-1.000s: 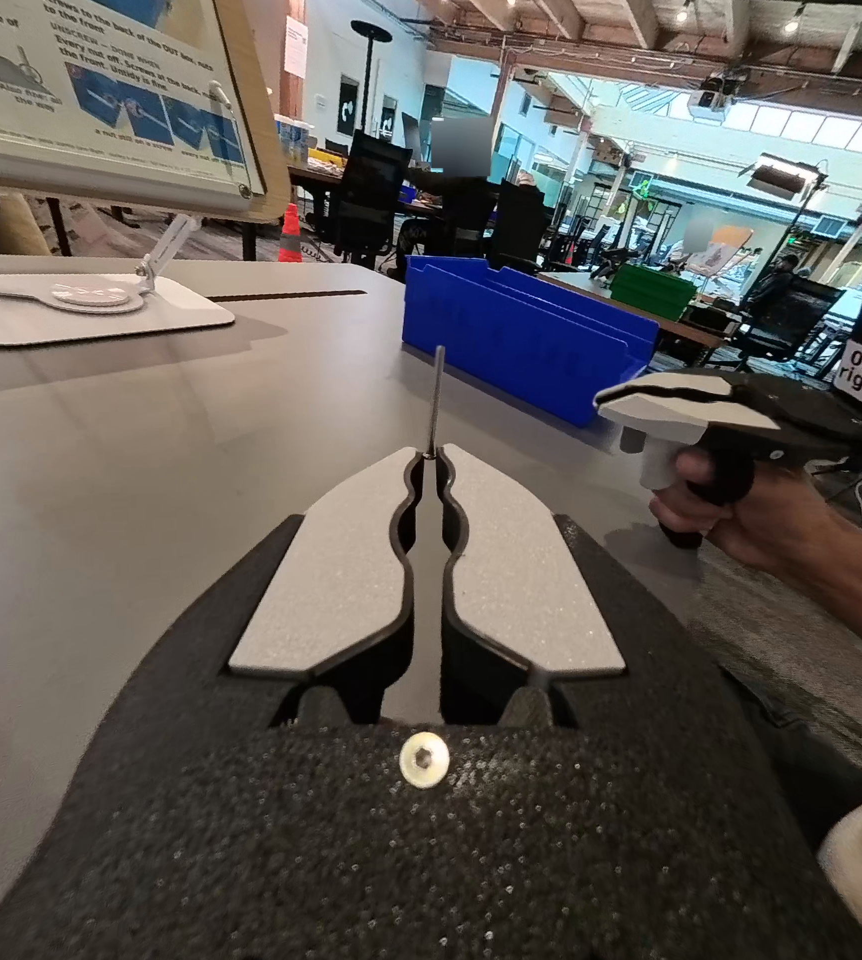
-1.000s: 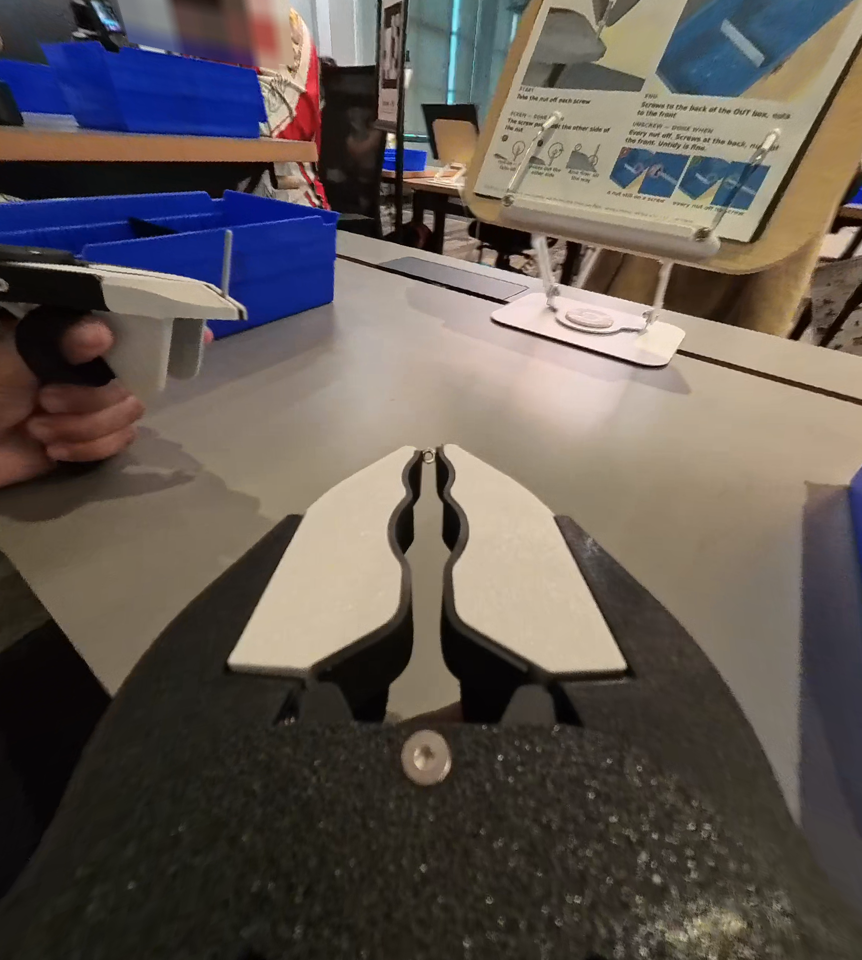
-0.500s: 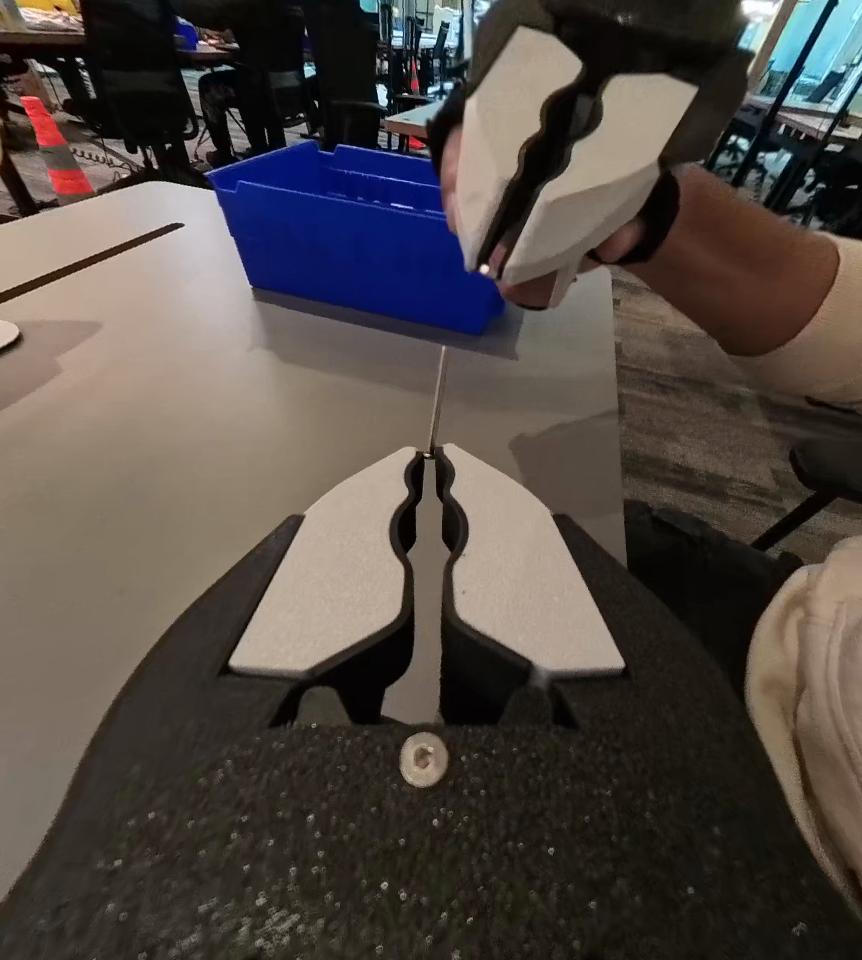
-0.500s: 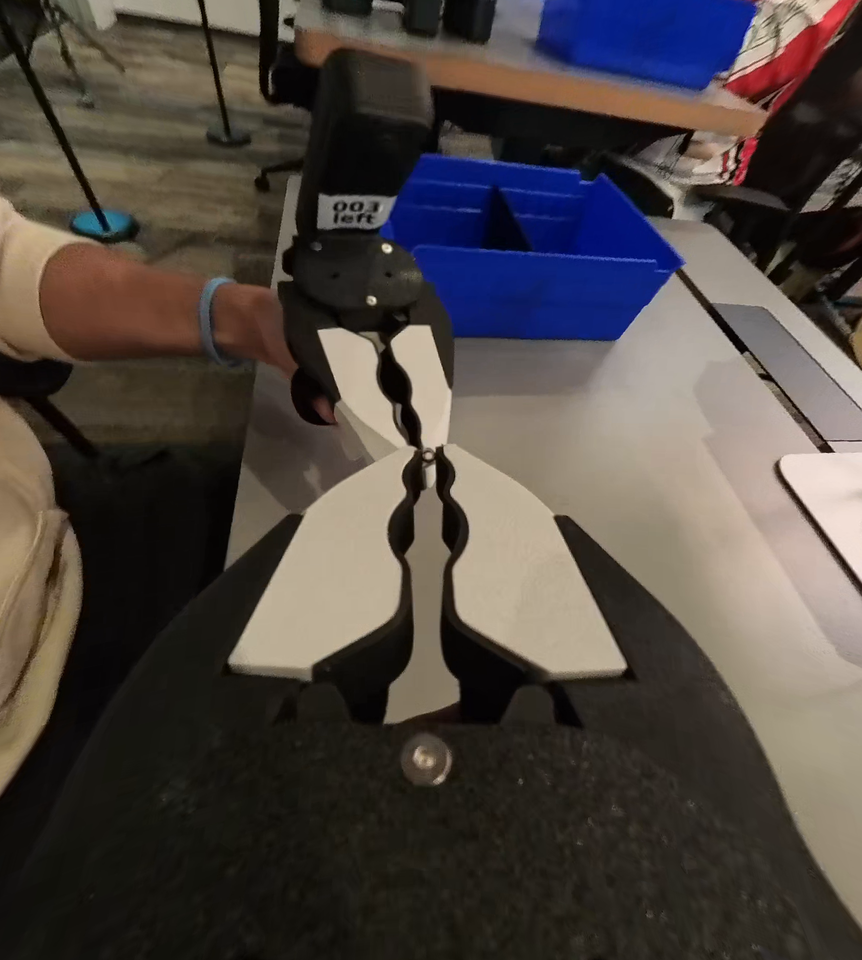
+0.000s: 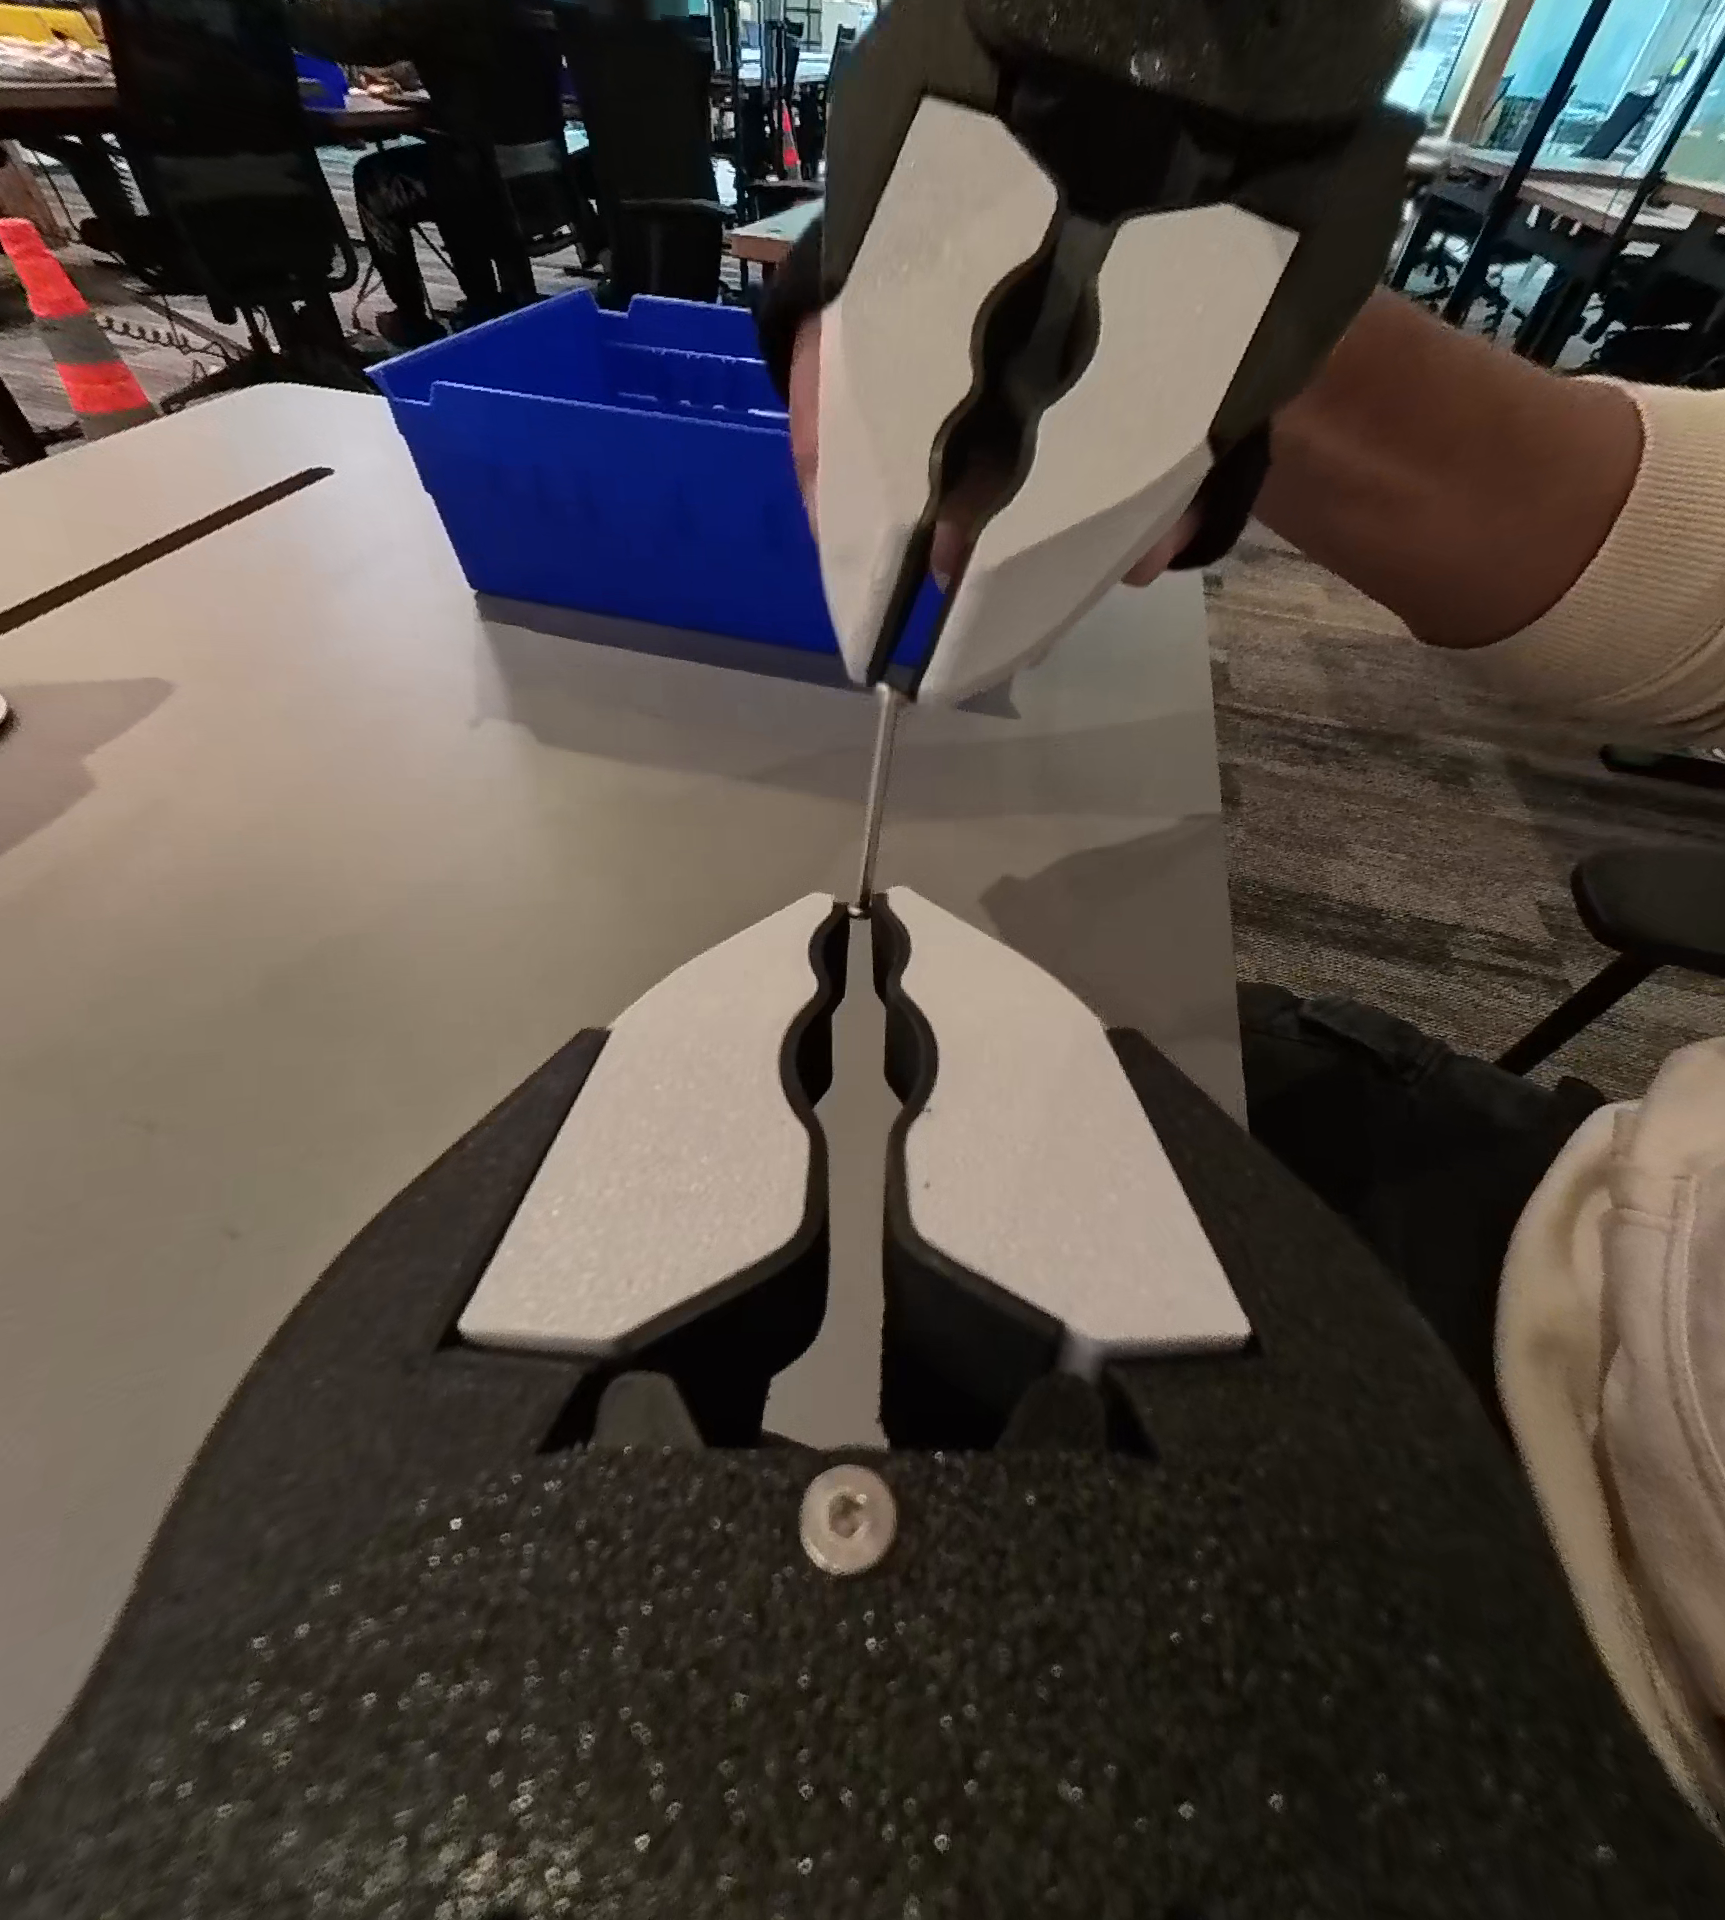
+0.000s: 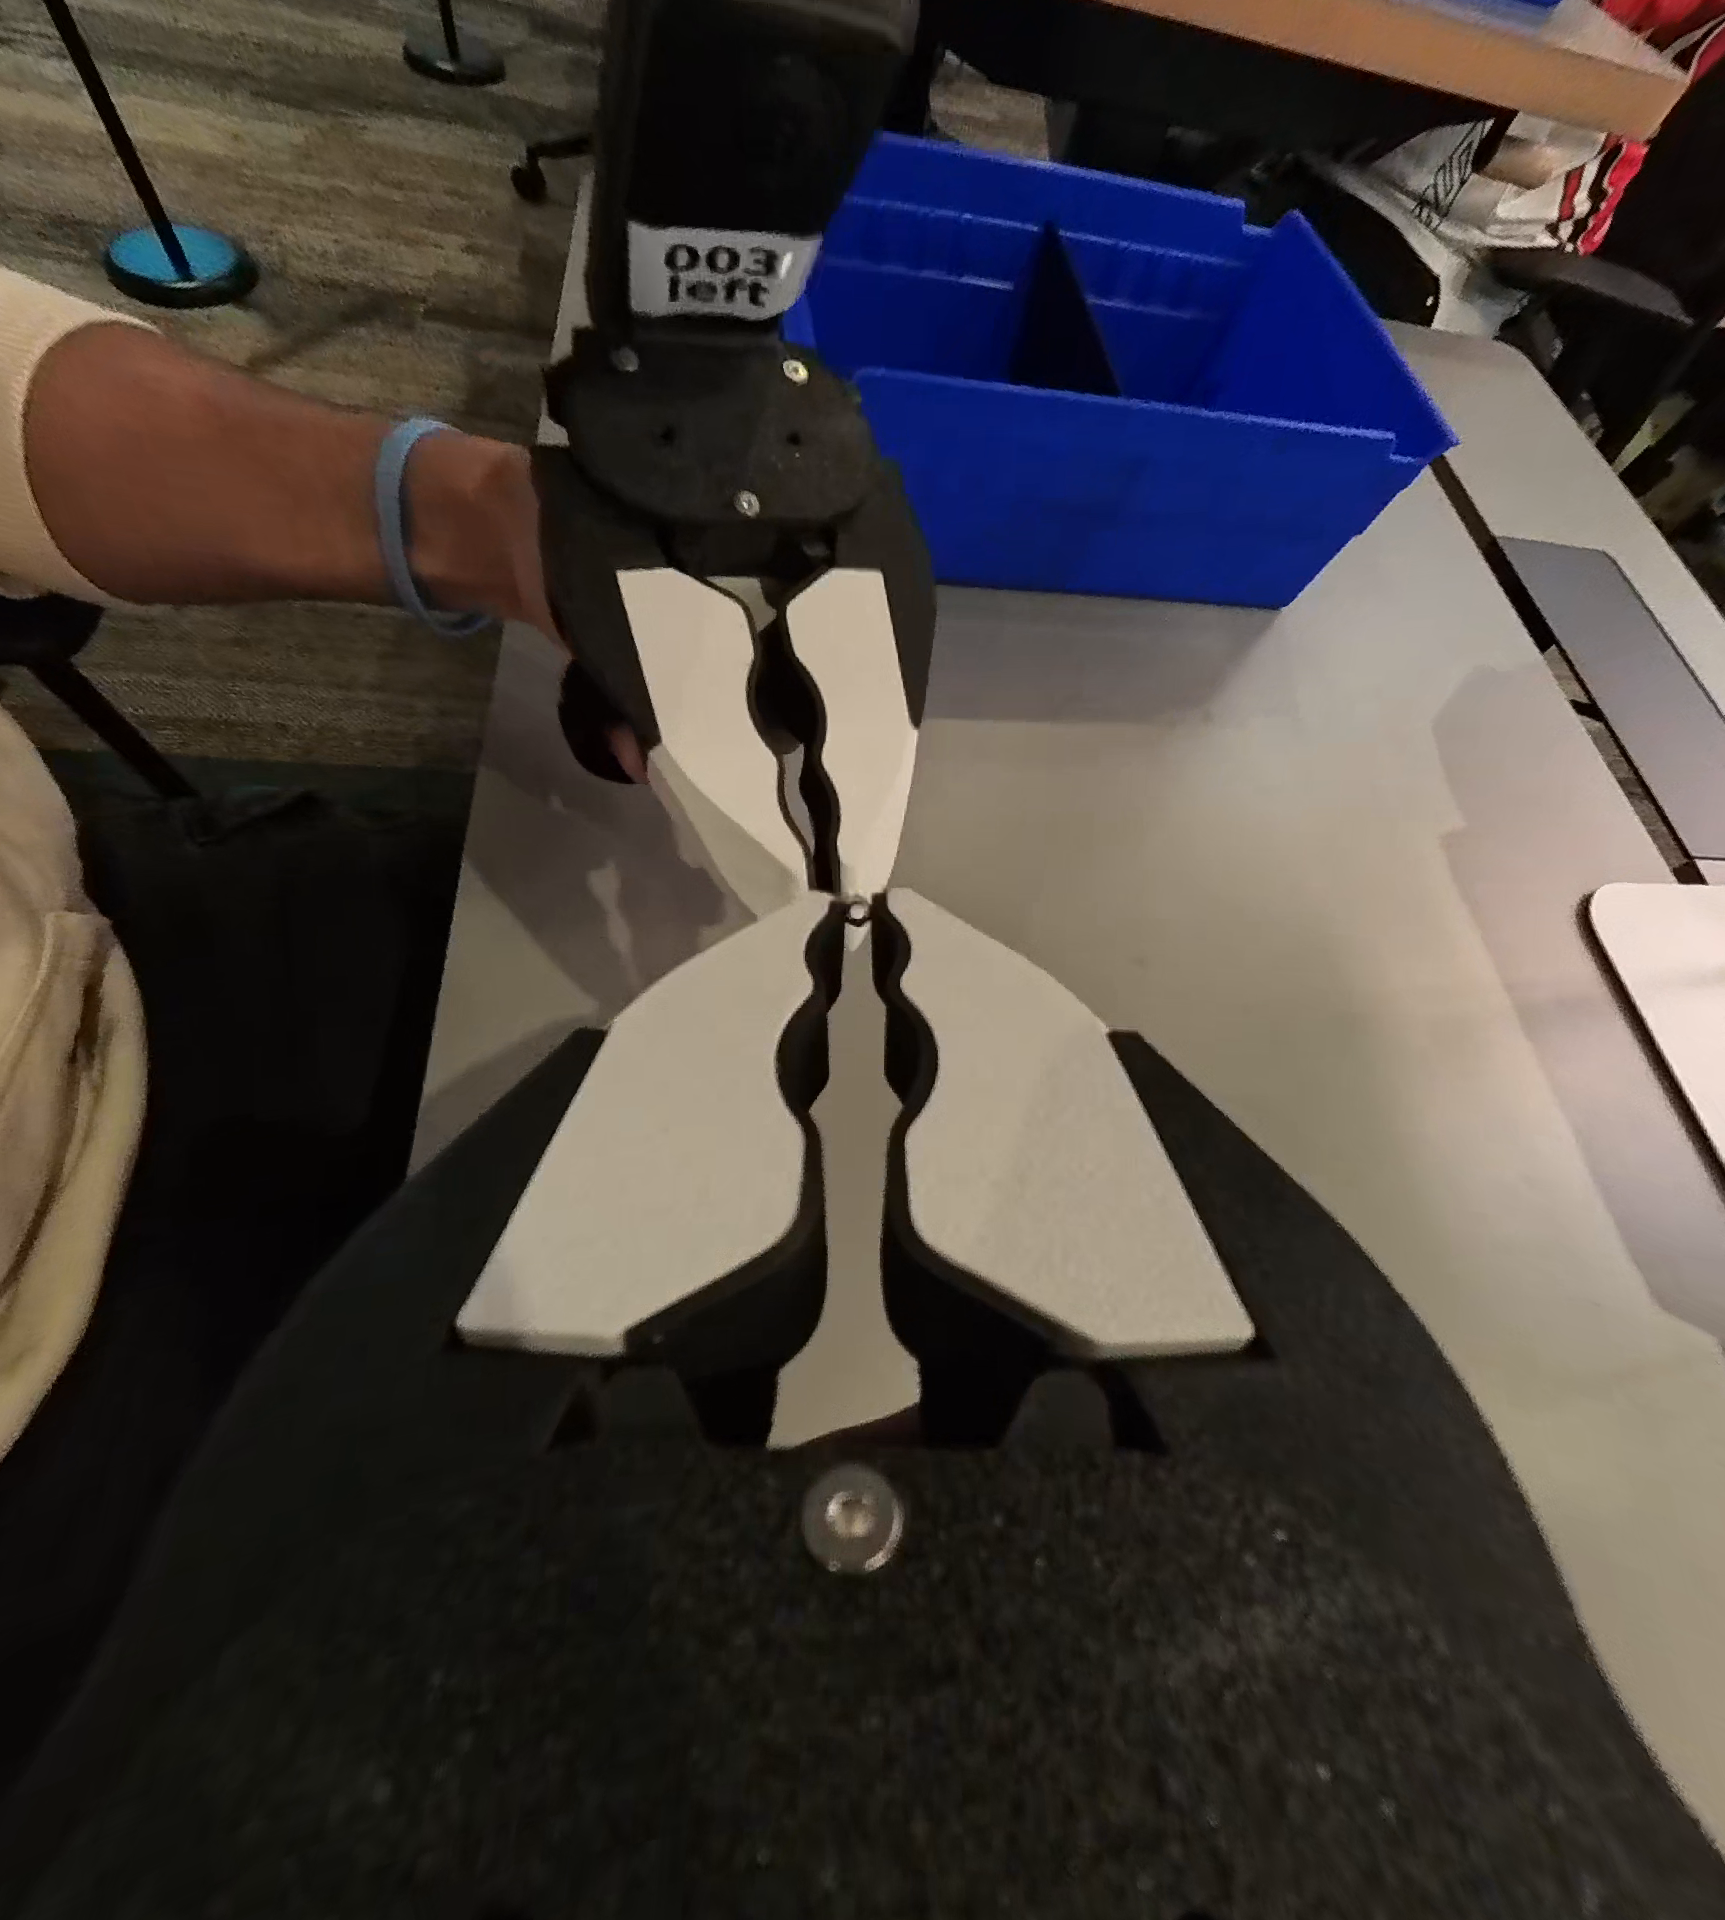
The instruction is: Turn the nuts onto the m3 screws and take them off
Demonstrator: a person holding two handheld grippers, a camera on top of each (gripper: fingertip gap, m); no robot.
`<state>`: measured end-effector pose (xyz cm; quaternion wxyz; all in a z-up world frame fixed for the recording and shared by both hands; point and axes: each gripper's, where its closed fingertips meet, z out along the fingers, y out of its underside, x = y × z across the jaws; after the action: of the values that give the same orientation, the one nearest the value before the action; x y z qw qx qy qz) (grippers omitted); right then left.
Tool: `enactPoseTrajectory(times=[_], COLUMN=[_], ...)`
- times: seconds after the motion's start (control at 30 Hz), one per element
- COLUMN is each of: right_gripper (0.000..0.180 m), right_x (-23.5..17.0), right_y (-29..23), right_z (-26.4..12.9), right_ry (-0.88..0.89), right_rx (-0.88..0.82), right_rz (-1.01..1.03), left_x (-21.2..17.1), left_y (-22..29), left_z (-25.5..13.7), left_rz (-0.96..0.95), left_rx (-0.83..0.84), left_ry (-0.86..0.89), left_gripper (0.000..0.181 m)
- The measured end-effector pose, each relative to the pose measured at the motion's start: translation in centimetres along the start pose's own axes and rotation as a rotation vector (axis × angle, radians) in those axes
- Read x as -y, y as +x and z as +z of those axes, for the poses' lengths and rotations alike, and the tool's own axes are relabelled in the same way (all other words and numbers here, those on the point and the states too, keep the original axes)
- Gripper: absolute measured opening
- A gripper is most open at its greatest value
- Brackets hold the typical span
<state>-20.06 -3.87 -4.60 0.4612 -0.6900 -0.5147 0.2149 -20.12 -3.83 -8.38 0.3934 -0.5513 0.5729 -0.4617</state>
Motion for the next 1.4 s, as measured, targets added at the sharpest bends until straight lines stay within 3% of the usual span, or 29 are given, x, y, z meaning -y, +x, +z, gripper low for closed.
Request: enactPoseTrajectory(times=[0.53, 0.97, 1.27, 1.4], right_gripper=[0.005, 0.005, 0.005, 0.005], right_x=[0.1, -0.4, -1.4, -1.2], right_y=[0.1, 0.8, 1.8, 2.2], right_z=[0.3, 0.9, 1.3, 1.5], right_ry=[-0.034, -0.016, -0.004, 0.081], right_rx=[0.04, 0.094, 0.056, 0.03], right_rz=[-0.006, 0.123, 0.192, 0.261], left_x=[0.1, -0.4, -0.3, -0.4], left_y=[-0.1, -1.0, -3.0, -3.5], left_z=[-0.2, 0.1, -0.8, -0.9], left_rz=[0.006, 0.016, 0.141, 0.203], left_rx=[-0.003, 0.103, 0.34, 0.437], left_ry=[0.007, 0.031, -0.012, -0.047], left_gripper=[0.004, 0.004, 0.003, 0.003])
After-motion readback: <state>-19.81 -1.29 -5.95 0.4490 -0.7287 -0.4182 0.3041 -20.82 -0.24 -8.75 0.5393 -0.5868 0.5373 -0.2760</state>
